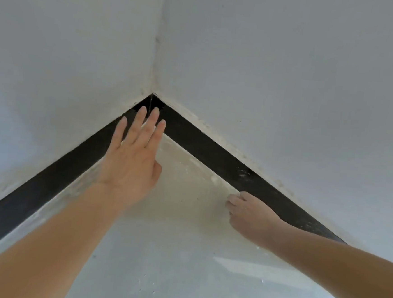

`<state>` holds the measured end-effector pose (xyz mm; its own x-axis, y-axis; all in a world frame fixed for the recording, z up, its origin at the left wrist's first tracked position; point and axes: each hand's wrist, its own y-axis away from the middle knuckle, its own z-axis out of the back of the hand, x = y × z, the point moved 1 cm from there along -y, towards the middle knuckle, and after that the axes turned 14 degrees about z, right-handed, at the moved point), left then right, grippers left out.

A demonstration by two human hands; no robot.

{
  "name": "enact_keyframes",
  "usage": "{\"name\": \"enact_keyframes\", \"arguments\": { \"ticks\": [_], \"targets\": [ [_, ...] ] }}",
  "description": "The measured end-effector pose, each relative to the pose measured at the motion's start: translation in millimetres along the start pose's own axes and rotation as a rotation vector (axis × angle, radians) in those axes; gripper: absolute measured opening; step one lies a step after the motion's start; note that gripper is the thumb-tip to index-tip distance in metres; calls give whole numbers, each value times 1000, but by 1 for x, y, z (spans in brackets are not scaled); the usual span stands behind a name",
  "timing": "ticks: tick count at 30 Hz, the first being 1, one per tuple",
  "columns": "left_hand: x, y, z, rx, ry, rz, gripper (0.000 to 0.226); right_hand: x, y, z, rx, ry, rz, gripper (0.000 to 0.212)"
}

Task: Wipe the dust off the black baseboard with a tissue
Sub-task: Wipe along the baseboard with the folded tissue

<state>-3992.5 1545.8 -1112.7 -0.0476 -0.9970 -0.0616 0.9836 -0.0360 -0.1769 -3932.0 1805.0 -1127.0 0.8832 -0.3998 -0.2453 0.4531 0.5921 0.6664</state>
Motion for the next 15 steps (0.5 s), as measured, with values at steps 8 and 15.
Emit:
{"name": "enact_keyframes", "arguments": {
  "ticks": [8, 15],
  "targets": [
    [-68, -14, -33, 27, 60, -268, 77, -8, -5, 4, -291, 154, -63, 7],
    [-79, -29, -35, 166, -64, -336, 75, -43, -16, 8, -314, 262, -203, 30]
  ]
}}
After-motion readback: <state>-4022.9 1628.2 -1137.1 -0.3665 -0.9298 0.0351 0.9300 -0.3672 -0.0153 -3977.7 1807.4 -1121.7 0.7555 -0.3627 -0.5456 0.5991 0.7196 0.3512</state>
